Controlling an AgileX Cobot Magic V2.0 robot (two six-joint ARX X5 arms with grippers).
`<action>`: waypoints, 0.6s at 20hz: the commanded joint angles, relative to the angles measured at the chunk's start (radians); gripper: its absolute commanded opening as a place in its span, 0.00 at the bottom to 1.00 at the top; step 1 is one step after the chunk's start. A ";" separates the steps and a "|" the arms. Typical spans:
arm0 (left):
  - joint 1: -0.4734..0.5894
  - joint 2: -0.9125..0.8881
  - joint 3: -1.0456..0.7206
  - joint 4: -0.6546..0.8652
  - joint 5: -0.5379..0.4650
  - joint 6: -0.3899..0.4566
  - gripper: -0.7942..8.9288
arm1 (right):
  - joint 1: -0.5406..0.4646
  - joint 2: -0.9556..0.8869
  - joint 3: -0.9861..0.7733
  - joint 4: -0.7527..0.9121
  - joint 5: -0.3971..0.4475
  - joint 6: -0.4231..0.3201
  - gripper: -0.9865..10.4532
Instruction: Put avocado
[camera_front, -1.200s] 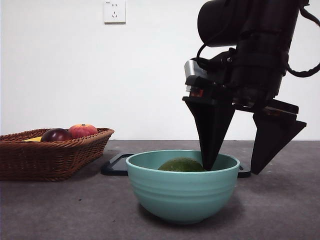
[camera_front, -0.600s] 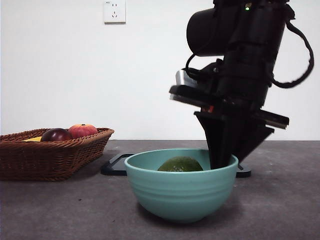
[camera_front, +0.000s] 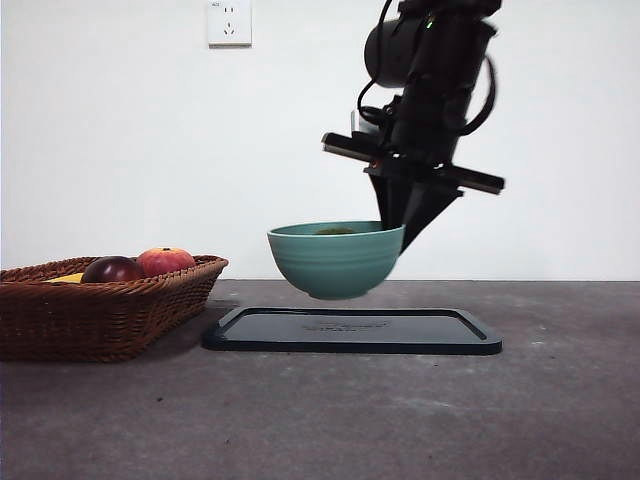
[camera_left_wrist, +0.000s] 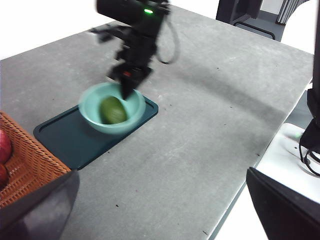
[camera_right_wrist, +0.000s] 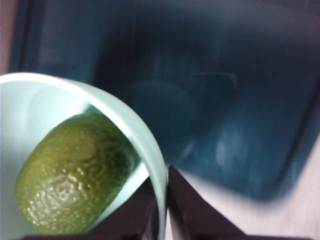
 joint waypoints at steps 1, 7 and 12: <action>-0.009 0.002 0.013 0.008 0.000 0.001 0.69 | -0.019 0.110 0.128 -0.014 -0.020 -0.012 0.10; -0.009 0.002 0.013 0.007 0.000 0.000 0.69 | -0.061 0.227 0.204 -0.003 -0.018 0.001 0.10; -0.009 0.002 0.013 0.008 0.000 0.000 0.69 | -0.060 0.251 0.204 -0.006 -0.016 -0.002 0.17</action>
